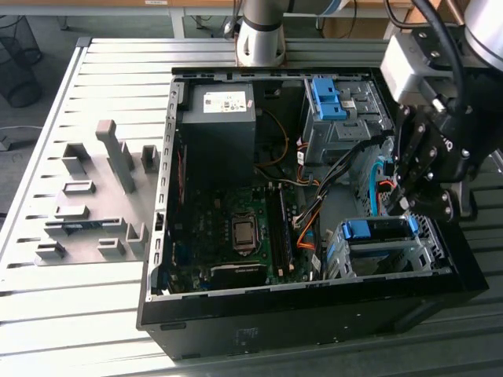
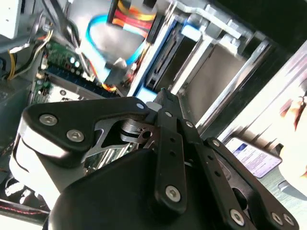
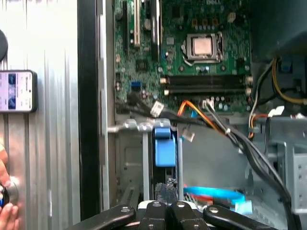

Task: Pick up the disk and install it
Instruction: 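Insert the first disk wire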

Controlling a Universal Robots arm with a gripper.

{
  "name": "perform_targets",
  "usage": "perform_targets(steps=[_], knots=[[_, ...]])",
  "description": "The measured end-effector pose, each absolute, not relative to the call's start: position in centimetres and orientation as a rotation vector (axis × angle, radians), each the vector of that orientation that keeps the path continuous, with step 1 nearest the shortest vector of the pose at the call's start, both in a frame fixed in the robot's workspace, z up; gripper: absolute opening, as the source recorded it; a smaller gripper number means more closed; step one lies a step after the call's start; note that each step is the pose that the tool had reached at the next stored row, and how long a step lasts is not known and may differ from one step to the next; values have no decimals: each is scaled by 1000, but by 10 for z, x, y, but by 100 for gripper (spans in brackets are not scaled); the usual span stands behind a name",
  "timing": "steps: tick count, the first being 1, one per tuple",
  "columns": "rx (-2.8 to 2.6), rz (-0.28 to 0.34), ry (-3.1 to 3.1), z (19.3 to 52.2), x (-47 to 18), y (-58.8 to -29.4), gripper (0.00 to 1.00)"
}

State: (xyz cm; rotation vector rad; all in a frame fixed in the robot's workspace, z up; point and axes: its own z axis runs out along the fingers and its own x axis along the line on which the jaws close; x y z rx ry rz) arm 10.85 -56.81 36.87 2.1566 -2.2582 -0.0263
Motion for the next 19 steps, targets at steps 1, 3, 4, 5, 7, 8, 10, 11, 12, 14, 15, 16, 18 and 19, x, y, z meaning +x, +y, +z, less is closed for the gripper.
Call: perform_targets(steps=[1,3,4,5,7,8,10,11,12,14,15,16,18,19], knots=[[2156,-27,-2258,369,112,-568,11],[2156,-27,-2258,369,118,-565,11],[2156,-27,-2258,368,121,-563,11],[2156,-27,-2258,368,123,-560,11],[2156,-27,-2258,368,128,-554,11],[2156,-27,-2258,367,130,-551,11],[2156,-27,-2258,366,134,-547,11],[2156,-27,-2258,365,135,-545,11],[2156,-26,-2257,364,136,-543,11],[2155,-24,-2256,362,137,-541,11],[2153,-19,-2254,362,137,-541,11],[2149,-11,-2251,362,137,-540,11],[2142,5,-2244,361,139,-538,11],[2141,10,-2241,360,139,-537,18]])
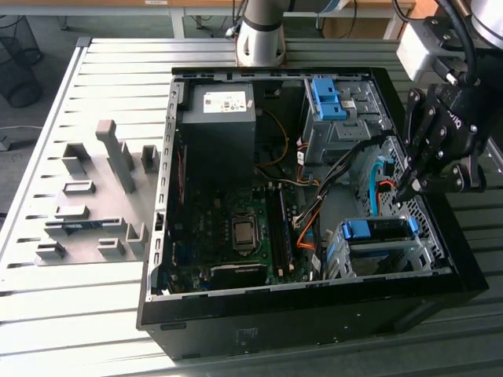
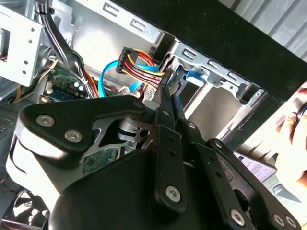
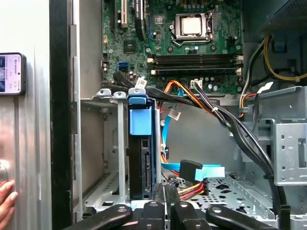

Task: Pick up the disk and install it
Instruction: 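Insert the first disk wire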

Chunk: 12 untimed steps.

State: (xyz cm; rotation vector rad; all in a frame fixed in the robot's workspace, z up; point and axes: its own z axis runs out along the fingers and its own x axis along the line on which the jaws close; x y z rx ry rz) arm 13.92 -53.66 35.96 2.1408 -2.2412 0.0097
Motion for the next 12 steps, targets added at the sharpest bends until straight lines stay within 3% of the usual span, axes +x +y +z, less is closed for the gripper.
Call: perform_targets(steps=[6,7,12], knots=[[2163,15,-2215,355,139,-530,18],[2163,17,-2215,354,139,-530,25],[2162,22,-2211,350,139,-529,25]])
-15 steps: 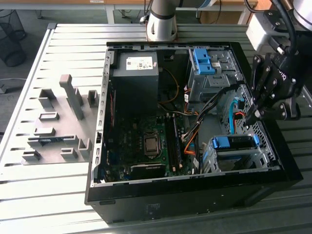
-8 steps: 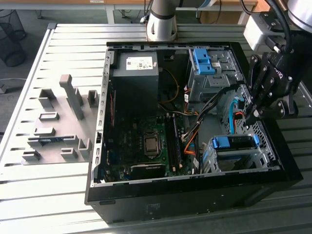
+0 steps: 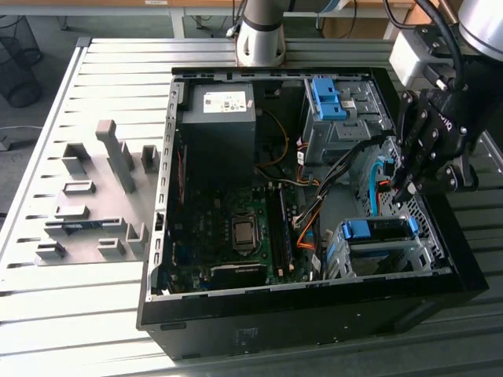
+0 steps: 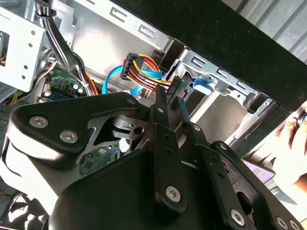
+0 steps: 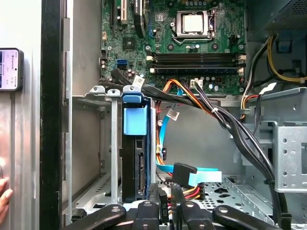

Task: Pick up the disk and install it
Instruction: 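Insert the first disk wire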

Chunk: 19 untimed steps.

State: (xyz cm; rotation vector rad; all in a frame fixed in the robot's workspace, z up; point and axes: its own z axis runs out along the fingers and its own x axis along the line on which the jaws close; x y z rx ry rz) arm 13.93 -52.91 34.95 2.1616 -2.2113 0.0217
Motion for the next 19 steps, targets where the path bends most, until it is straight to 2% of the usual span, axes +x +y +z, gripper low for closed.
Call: perform_targets(steps=[7,8,19], knots=[[2171,26,-2205,345,137,-529,24],[2172,29,-2206,345,134,-529,16],[2185,55,-2219,343,117,-543,16]])
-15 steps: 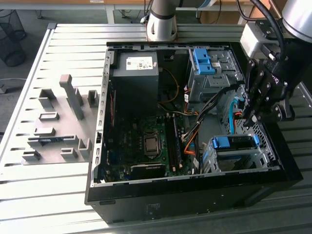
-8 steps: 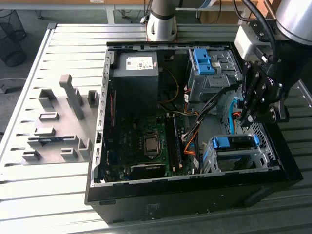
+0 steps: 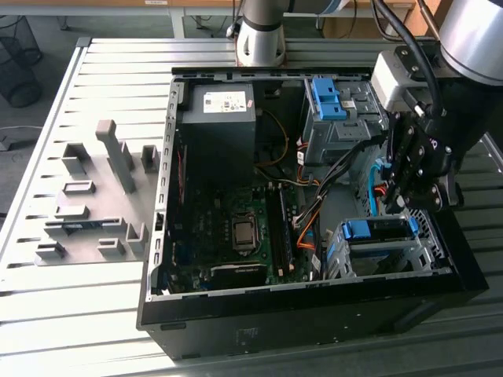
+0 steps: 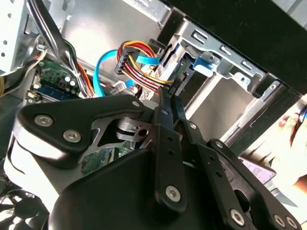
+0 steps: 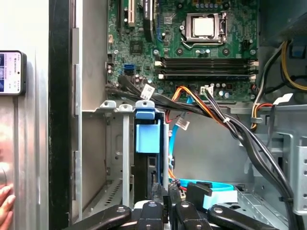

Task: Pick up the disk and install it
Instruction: 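Insert the first disk wire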

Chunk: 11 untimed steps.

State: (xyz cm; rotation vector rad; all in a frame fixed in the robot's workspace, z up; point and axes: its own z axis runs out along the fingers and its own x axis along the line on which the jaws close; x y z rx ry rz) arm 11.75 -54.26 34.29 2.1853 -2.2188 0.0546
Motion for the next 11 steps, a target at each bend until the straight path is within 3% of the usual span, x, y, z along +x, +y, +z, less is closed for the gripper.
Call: perform_targets(steps=[6,11], knots=[[2202,92,-2238,340,117,-546,16],[2206,87,-2242,338,115,-549,16]])
